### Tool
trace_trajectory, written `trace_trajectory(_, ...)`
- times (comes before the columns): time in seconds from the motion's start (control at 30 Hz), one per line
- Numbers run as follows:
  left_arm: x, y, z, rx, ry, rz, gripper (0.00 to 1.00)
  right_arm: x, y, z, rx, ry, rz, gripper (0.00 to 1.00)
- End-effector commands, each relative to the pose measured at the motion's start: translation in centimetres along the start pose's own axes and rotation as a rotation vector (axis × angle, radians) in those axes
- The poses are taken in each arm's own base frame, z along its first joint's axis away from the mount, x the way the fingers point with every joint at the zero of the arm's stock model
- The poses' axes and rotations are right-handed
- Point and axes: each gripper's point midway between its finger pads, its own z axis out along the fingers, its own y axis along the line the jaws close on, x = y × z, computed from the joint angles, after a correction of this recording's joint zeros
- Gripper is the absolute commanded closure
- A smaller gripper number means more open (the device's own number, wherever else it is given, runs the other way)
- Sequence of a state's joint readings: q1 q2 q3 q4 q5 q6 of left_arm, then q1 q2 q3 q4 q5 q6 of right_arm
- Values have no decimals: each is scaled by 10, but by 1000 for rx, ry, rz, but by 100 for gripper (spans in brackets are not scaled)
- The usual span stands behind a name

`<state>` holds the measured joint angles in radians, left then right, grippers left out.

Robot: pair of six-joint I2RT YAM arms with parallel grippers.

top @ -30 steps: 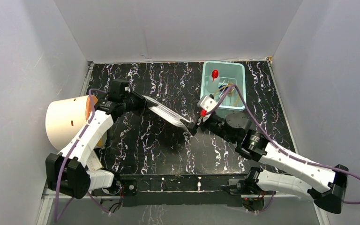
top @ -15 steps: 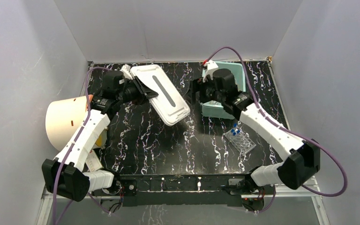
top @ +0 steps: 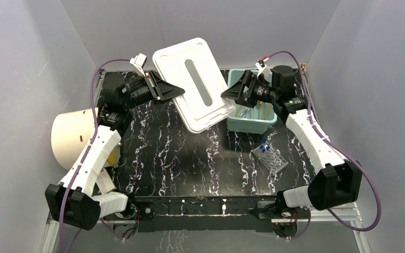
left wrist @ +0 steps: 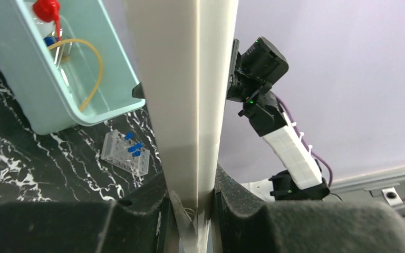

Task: Organize the chemistry lab equipment

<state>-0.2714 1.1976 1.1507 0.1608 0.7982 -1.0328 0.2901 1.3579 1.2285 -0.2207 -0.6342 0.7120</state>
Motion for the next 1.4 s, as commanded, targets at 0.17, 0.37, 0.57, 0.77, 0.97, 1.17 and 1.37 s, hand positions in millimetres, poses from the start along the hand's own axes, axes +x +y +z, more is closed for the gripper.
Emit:
trace_trajectory(0.17, 16, -63, -20, 271, 101, 80, 100, -24, 86, -45, -332, -89, -86, 6)
trace_trajectory(0.37, 20, -58, -20, 254, 120, 101, 100, -24, 115, -59, -466, -66, -86, 25)
trace_trajectory(0.57, 24, -55, -21, 259, 132, 102, 100, -27, 121, -63, -485, -80, -66, 67)
trace_trajectory(0.77, 18, -42, -15, 198, 94, 99, 25, -32, 115, -64, -453, -142, -33, 91)
trace_trajectory(0.97, 9, -3, -7, 18, 32, 49, 6, -46, 69, -63, -333, -210, 65, 99)
trace_trajectory(1.17, 6, 49, -9, -212, -13, -29, 4, -69, 27, -79, -212, -323, 129, 99)
trace_trajectory(1.37, 22, 75, -15, -296, 11, -80, 4, -92, -36, -106, -30, -448, 185, 100)
